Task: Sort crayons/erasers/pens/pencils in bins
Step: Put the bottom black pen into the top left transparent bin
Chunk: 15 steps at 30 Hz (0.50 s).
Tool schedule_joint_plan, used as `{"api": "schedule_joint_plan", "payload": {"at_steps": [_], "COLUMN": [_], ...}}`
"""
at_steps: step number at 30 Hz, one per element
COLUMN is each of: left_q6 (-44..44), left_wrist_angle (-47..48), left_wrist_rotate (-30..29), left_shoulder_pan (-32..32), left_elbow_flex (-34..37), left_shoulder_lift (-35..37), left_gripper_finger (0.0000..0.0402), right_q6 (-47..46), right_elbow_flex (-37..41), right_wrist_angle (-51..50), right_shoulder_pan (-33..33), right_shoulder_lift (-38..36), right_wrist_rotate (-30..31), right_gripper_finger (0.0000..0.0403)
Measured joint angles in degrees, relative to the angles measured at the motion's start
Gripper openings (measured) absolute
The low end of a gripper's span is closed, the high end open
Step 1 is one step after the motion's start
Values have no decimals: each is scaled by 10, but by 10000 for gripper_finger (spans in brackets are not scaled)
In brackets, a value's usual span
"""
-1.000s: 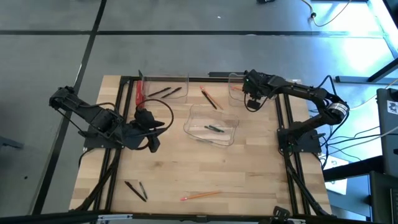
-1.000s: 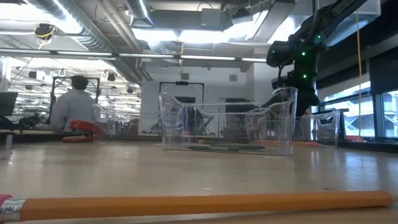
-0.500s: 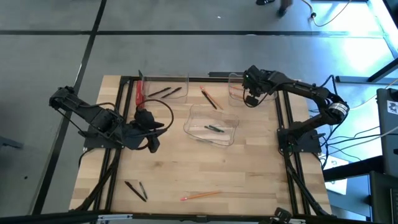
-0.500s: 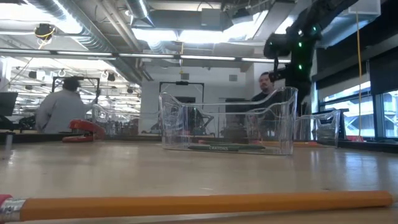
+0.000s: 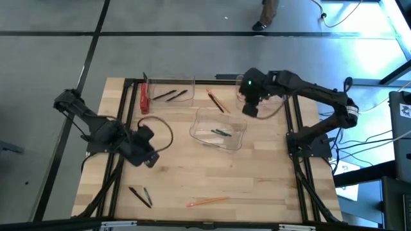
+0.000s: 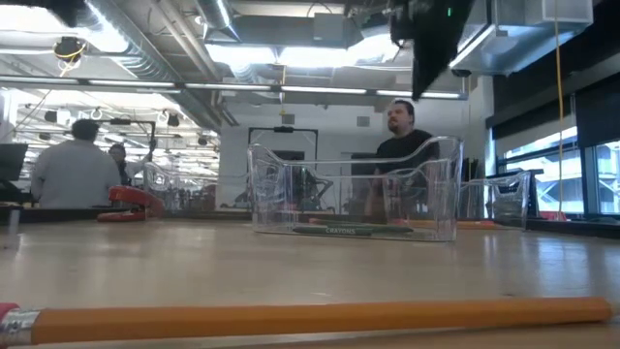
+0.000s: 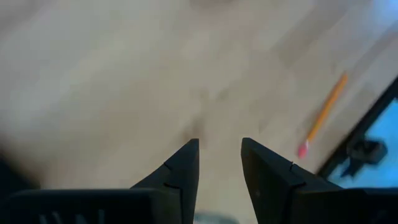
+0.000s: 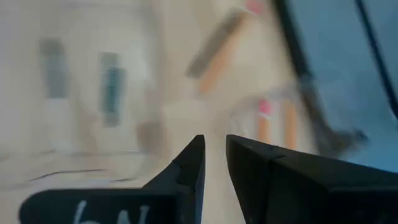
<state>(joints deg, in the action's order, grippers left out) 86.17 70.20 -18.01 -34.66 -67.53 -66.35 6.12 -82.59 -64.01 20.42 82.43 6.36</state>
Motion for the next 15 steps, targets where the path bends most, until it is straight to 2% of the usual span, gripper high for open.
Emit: {"api": "schedule_joint_plan", "payload": {"at_steps": [7,12,15], "left_q6": [101,240,245], "left_wrist_angle": [1,1,-4], "left_wrist_rotate": [75,162,168], "left_shoulder_pan": [-72,-101,-122], "left_elbow_flex": [0,0,0], "left_shoulder_lift": [-40,-68,-89], "left_gripper_finger": [112,112,112], "right_q6": [-2,-47,-49], "right_elbow_flex": [-12,-12,-12], "right_wrist_angle": [5,51,84], "right_shoulder_pan": [-139,-208,-241], "right_shoulder_lift": [0,0,0], "right_wrist_rotate": [-35,-35,-35], "right_gripper_finger": [69,69,69]}}
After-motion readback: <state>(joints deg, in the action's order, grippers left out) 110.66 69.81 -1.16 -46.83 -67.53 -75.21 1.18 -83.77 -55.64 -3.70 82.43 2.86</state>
